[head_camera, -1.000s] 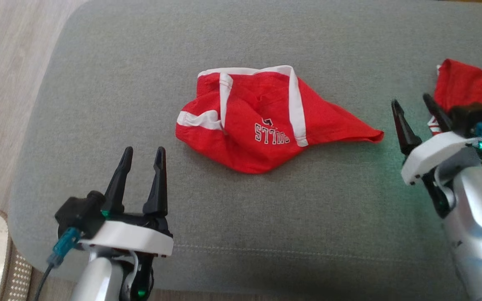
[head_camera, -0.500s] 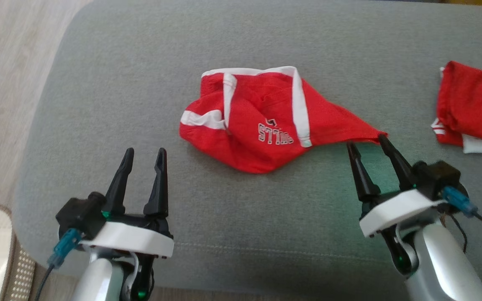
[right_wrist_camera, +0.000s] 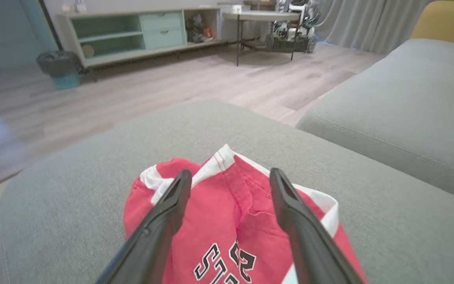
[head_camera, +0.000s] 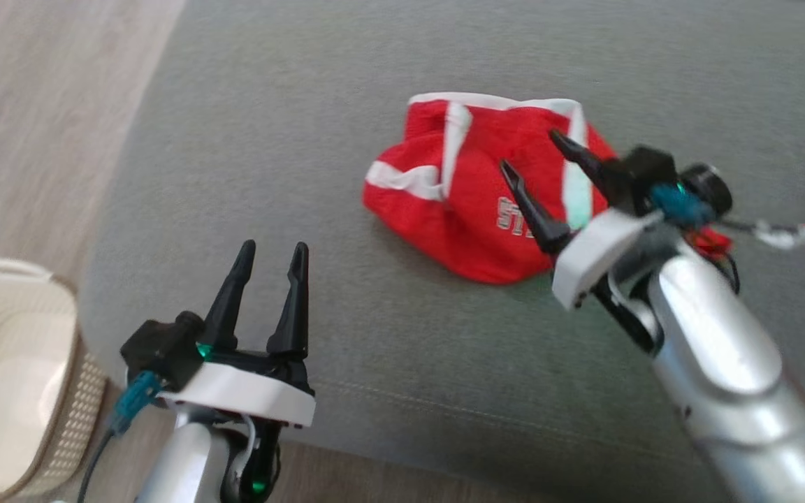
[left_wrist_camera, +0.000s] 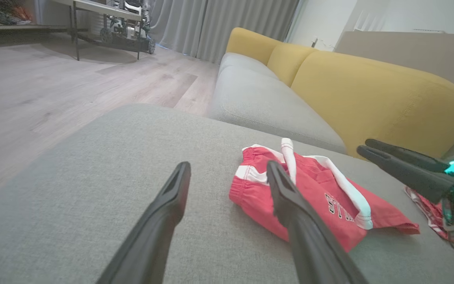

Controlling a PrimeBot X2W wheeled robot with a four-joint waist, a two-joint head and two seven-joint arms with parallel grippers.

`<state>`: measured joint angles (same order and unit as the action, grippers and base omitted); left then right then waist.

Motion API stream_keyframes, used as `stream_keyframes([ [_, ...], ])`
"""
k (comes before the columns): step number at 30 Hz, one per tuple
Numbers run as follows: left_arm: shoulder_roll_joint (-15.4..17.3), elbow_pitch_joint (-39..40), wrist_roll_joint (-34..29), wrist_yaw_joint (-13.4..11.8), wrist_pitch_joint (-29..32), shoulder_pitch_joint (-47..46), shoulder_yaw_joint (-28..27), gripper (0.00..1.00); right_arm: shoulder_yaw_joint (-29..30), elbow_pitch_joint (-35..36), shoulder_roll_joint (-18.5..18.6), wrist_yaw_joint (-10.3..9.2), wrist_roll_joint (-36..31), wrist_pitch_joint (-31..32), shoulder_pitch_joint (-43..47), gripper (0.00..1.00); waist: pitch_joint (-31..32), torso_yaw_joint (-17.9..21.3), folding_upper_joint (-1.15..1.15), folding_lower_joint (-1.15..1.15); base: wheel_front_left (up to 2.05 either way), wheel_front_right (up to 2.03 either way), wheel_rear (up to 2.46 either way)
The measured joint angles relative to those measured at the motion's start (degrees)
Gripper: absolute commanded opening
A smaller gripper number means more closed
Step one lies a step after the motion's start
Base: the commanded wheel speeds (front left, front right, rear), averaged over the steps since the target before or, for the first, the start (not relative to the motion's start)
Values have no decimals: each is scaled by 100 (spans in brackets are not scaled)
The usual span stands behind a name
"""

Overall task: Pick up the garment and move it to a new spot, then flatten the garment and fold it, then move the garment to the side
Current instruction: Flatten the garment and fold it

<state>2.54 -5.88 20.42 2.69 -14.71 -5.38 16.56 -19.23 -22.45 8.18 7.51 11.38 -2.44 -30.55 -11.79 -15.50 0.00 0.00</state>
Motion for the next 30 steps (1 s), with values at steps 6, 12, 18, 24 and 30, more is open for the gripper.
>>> stream_keyframes([
  [6, 5, -19, 183, -76, 0, -66, 315, 100, -798, -1010, 421, 0, 677, 478, -935, 100, -98, -485, 0, 0, 0, 0, 0],
  [12, 5, -21, 194, -127, 0, -66, 425, 100, -1408, -1530, 693, 0, 1192, 644, -1577, 100, -209, -751, 0, 0, 0, 0, 0],
  [18, 4, -21, 255, -168, 0, -68, 512, 100, -1719, -1973, 820, 0, 1446, 647, -1976, 100, -297, -886, 0, 0, 0, 0, 0],
  [24, 4, -18, 314, -172, 0, -87, 609, 100, -2080, -2395, 836, 0, 1624, 646, -2262, 100, -381, -996, 0, 0, 0, 0, 0],
  [30, 3, -20, 345, -175, 0, -112, 665, 100, -2376, -2648, 835, 0, 1850, 564, -2471, 100, -434, -1047, 0, 0, 0, 0, 0],
])
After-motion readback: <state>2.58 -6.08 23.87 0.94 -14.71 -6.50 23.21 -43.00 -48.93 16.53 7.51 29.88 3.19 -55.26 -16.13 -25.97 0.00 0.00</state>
